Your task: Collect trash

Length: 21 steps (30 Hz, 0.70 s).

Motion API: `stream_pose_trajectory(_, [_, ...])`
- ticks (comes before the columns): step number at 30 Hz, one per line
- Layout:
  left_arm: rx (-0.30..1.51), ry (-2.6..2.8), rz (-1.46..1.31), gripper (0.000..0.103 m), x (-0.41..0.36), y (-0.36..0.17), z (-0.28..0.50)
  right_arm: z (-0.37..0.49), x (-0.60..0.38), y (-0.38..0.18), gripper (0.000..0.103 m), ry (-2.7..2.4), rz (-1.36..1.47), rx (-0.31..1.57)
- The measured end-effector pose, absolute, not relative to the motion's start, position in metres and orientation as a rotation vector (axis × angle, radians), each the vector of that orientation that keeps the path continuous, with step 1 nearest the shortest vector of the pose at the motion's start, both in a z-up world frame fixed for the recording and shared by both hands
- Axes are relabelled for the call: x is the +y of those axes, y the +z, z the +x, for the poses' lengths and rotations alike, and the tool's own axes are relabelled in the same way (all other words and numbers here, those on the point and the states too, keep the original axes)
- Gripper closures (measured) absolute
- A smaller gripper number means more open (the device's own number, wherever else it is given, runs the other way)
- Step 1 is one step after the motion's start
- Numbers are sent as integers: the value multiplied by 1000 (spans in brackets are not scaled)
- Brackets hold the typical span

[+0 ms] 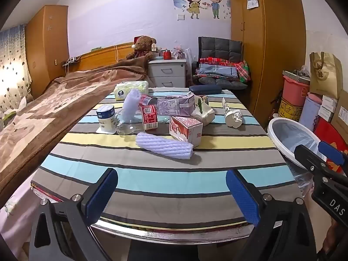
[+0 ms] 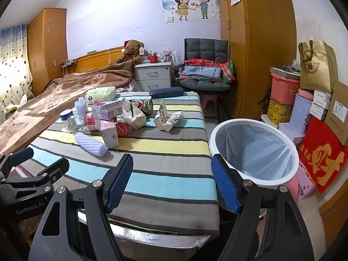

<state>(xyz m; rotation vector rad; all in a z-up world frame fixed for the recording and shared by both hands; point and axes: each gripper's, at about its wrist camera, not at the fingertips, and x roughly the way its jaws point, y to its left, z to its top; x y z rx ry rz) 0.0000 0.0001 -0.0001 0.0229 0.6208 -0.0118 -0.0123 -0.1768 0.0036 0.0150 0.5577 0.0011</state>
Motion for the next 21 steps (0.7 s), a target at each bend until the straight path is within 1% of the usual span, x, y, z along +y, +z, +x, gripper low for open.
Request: stream_pose_trajectory(21, [623,-13,15,2,2,1,0,-15,-177,7,27,-3,20,551])
